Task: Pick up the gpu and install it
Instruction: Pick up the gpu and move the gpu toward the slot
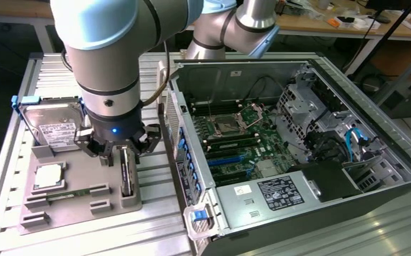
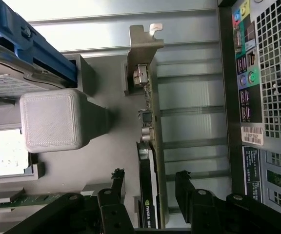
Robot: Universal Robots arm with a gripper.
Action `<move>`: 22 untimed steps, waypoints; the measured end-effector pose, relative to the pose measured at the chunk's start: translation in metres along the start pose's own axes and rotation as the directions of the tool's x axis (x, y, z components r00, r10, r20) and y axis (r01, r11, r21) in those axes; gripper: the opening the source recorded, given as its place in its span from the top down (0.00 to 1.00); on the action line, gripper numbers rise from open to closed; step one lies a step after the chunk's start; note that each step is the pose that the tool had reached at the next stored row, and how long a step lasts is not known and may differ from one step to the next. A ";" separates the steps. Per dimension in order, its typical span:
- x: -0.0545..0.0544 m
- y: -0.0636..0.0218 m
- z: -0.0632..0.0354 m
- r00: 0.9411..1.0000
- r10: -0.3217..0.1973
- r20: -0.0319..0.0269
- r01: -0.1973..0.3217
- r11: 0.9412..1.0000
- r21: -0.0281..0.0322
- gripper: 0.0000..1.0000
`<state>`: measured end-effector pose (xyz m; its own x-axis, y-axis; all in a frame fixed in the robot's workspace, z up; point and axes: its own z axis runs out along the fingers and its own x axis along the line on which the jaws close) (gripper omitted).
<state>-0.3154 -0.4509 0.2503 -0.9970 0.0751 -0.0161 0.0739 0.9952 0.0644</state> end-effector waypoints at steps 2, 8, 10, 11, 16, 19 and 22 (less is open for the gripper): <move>0.001 -0.0002 0.0026 1.000 0.000 0.001 0.000 1.000 0.000 0.46; 0.001 -0.0003 0.0105 1.000 0.000 0.002 0.000 1.000 0.000 0.46; 0.001 -0.0002 0.0110 1.000 0.000 0.002 0.000 1.000 0.000 0.46; 0.001 -0.0001 0.0112 1.000 0.000 0.002 0.000 1.000 0.000 0.46; 0.001 0.0010 0.0113 1.000 0.000 0.001 0.000 1.000 0.000 0.46; 0.001 0.0013 0.0108 1.000 0.000 -0.001 0.000 1.000 0.000 0.46; 0.000 0.0014 0.0097 1.000 0.000 -0.005 0.000 1.000 0.000 0.46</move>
<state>-0.3155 -0.4488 0.2407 -0.9971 0.0750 -0.0111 0.0741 0.9952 0.0639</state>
